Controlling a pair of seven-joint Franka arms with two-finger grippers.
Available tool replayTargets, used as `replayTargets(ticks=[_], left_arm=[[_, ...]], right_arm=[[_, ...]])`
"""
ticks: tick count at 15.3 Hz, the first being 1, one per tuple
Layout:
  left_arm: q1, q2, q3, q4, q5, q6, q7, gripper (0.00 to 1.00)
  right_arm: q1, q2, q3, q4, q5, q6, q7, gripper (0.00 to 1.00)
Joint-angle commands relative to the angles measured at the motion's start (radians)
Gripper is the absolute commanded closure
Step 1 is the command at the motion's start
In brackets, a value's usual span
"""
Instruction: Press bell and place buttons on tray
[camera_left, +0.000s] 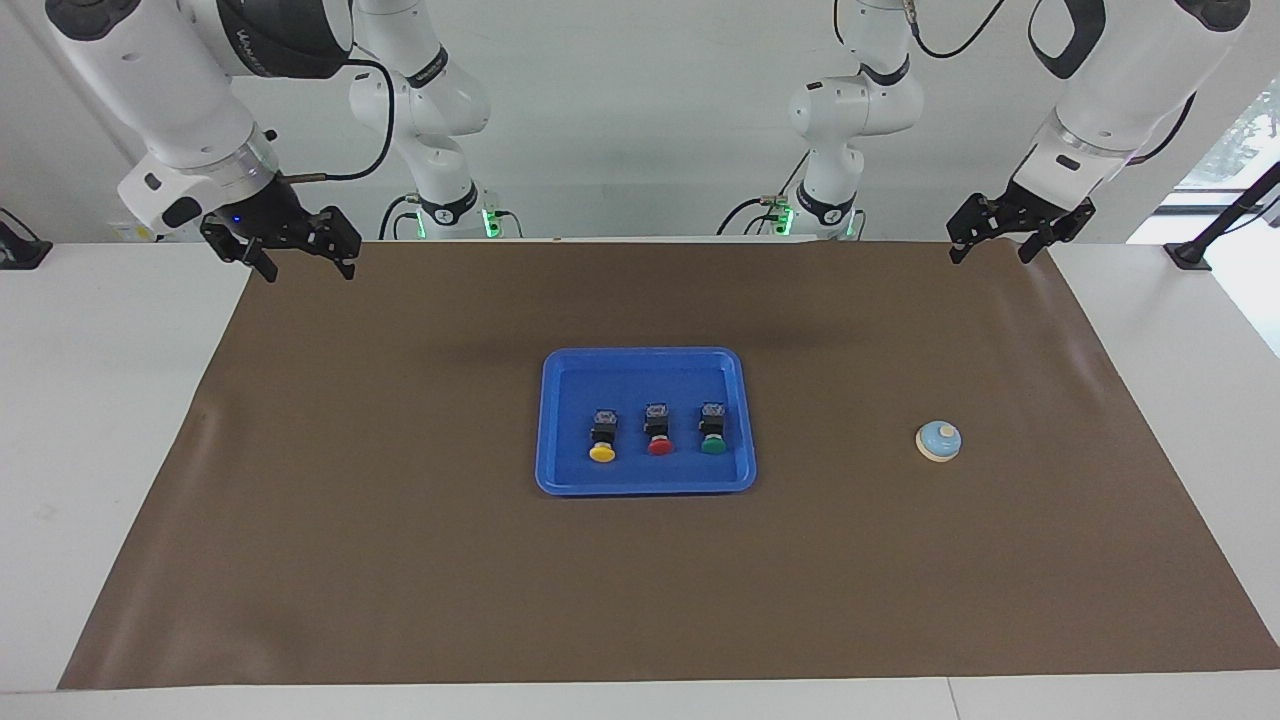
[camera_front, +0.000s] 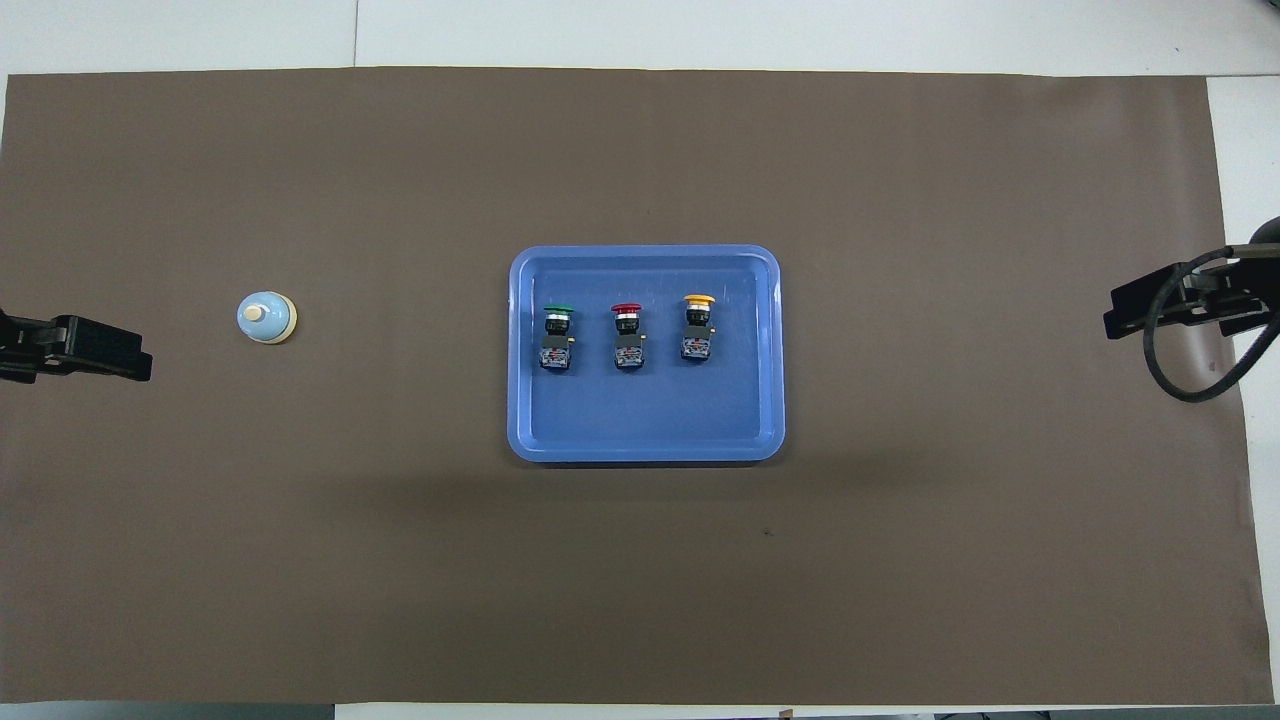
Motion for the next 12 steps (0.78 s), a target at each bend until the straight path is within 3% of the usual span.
replayTargets(ticks=[1,12], left_arm=[[-0.002,-0.001,0.004,0.009,0.003,-0.016,0.003,0.0],[-0.002,-0.001,0.004,0.009,0.003,-0.016,0.003,0.0]], right_arm=[[-0.012,-0.003,0.009,-0.007,-0.014,0.011,-0.021,0.0],[-0.01,-0.014,0.01,-0.026,-0.012,0.011,-0.014,0.0]])
